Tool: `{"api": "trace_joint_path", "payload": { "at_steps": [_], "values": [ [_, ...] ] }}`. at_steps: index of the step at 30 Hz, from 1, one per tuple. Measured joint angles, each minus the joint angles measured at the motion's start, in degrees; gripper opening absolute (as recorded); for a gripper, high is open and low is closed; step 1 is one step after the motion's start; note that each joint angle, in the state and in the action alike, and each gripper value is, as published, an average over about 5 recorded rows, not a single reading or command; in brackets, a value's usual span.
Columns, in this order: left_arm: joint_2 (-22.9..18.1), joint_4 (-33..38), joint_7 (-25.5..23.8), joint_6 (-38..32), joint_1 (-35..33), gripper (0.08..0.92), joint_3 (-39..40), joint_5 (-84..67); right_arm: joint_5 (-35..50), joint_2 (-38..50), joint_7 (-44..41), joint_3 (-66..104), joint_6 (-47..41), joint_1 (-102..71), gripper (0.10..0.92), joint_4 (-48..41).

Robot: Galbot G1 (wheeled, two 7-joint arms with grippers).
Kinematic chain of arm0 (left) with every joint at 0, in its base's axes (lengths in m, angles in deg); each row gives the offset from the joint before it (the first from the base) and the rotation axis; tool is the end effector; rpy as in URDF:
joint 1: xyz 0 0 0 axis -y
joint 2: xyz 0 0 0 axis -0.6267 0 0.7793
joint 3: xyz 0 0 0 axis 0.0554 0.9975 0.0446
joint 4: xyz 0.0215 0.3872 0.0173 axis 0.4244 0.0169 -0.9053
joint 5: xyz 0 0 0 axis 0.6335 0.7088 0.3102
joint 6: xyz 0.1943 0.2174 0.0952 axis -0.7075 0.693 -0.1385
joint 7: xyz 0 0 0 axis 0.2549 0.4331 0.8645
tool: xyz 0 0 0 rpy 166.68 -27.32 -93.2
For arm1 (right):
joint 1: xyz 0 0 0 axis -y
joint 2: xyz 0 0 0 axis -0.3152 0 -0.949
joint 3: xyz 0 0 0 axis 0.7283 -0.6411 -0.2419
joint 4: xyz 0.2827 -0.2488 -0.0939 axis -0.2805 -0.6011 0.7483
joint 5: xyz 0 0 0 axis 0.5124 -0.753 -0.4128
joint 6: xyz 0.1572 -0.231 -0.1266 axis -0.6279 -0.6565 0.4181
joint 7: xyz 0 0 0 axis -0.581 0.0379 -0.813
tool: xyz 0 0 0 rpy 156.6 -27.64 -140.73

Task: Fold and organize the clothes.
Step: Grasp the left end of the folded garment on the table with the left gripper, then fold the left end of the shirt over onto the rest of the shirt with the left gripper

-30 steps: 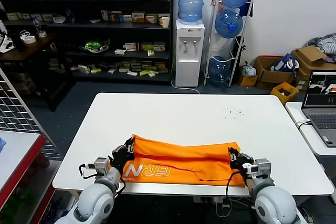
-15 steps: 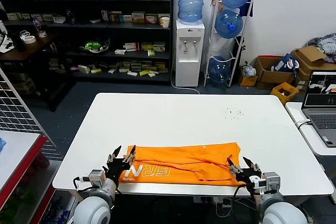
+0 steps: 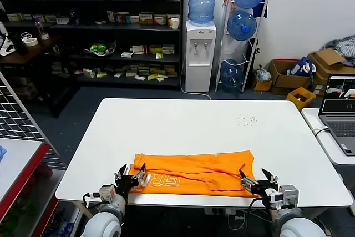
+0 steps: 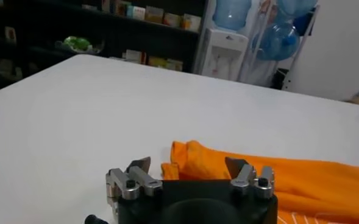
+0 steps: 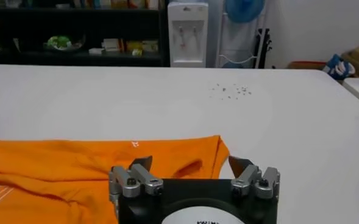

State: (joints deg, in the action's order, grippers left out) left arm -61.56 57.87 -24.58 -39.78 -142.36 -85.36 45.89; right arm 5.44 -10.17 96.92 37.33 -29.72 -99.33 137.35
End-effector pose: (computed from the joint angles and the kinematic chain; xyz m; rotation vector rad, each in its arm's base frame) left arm 0.1976 0.0539 -0.4081 -0.1103 -2.7147 0.2311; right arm 0.1391 -0.1113 -0.3050 0.0783 -2.5936 0.0029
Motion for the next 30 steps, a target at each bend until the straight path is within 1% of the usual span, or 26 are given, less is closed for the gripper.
{"api": "trace_joint_path", "payload": {
  "at_steps": [2,10,22,25,30],
  "values": [
    [0.05,-0.28,-0.01,0.17,0.11,0.757,0.11,-0.26,0.00,-0.05,0.02,0.06,0.00,-0.14,0.823,0.03],
    [0.21,-1.25,-0.06,0.52,0.52,0.524,0.51,-0.95,0.05,-0.16,0.16,0.36,0.01,-0.48,0.823,0.24],
    [-0.81,-2.03,0.35,-0.20,0.77,0.178,0.41,-1.24,0.30,-0.41,0.57,0.45,0.52,-0.35,0.823,0.04],
    [-0.52,-1.34,0.82,-0.08,0.72,0.127,0.40,-1.35,0.51,-0.39,0.80,0.59,0.60,-0.04,0.823,0.06],
    [1.65,1.65,2.10,0.90,0.74,0.121,-0.11,-2.71,0.62,-0.68,1.08,0.65,0.87,0.75,0.823,-0.01]
  ]
}}
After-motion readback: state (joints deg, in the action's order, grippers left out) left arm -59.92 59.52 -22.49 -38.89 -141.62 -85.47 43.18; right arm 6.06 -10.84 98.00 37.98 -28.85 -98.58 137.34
